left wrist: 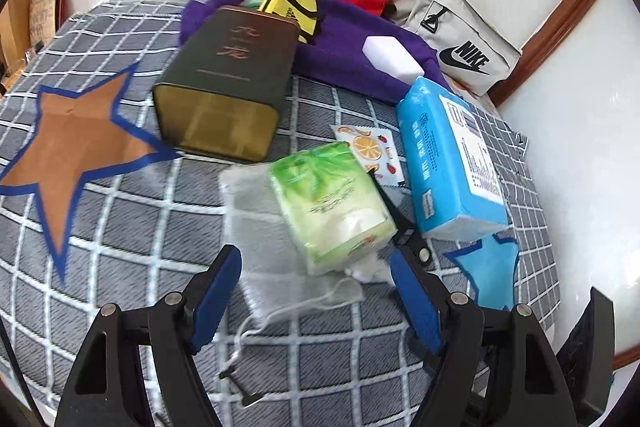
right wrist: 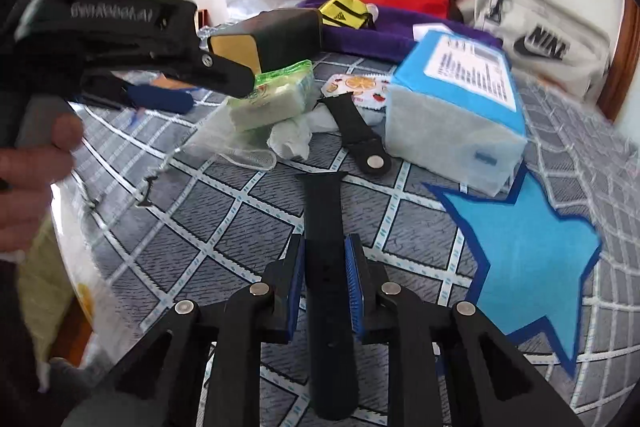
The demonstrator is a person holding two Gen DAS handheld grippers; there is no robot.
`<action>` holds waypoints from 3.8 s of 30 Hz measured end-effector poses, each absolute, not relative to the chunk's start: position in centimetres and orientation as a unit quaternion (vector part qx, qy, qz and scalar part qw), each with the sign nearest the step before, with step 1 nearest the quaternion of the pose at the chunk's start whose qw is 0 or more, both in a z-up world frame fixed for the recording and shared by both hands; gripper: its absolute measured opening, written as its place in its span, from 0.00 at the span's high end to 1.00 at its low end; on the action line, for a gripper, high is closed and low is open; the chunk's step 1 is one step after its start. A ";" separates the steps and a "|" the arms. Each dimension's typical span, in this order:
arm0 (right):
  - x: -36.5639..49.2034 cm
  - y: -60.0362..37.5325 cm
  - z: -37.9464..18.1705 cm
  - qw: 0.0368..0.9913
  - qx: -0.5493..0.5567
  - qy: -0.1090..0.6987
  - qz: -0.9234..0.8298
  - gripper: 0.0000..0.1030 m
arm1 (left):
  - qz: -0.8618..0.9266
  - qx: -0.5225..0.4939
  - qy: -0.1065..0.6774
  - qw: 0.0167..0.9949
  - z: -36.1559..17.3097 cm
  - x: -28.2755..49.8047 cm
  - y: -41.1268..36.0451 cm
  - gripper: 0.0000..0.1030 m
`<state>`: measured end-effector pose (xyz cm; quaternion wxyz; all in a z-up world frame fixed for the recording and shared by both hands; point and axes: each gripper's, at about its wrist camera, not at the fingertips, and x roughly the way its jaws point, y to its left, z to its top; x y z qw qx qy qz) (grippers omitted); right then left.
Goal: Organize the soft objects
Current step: 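Close the left tool on the green packet while the right tool grasps the strap, then lift the green packet with the left tool while the right tool lifts the strap, then carry the packet with the left tool while the right tool carries the strap to the towel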
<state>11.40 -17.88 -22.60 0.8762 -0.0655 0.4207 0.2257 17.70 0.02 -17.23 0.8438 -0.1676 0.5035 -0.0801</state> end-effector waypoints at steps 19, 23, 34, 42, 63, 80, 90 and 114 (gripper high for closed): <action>11.4 -23.8 -22.2 0.886 -0.029 0.429 0.172 0.80 | -0.053 -0.143 0.511 0.846 -18.5 21.4 -2.4 0.48; 11.7 -23.9 -22.0 0.887 -0.026 0.429 0.168 0.80 | -0.054 -0.142 0.508 0.848 -17.8 20.4 -1.7 0.48; 11.7 -23.9 -19.8 0.892 -0.014 0.421 0.162 0.80 | -0.009 -0.158 0.507 0.847 -16.4 17.1 2.5 0.48; 11.4 -23.7 -17.2 0.901 -0.021 0.403 0.162 0.80 | 0.018 -0.182 0.521 0.834 -17.4 15.5 5.9 0.48; 15.8 -25.0 -10.1 0.916 0.033 0.374 0.140 0.80 | -0.009 -0.196 0.466 0.863 -10.1 17.4 7.9 0.48; 22.9 -23.5 -5.1 0.931 0.022 0.325 0.163 0.80 | -0.005 -0.148 0.436 0.888 -5.6 23.3 6.6 0.48; 28.4 -22.9 -4.3 0.933 0.035 0.314 0.173 0.80 | -0.009 -0.137 0.430 0.892 -4.7 27.6 5.9 0.48; 40.1 -23.7 -9.9 0.918 0.060 0.354 0.167 0.80 | -0.039 -0.121 0.466 0.875 -8.9 38.7 2.6 0.47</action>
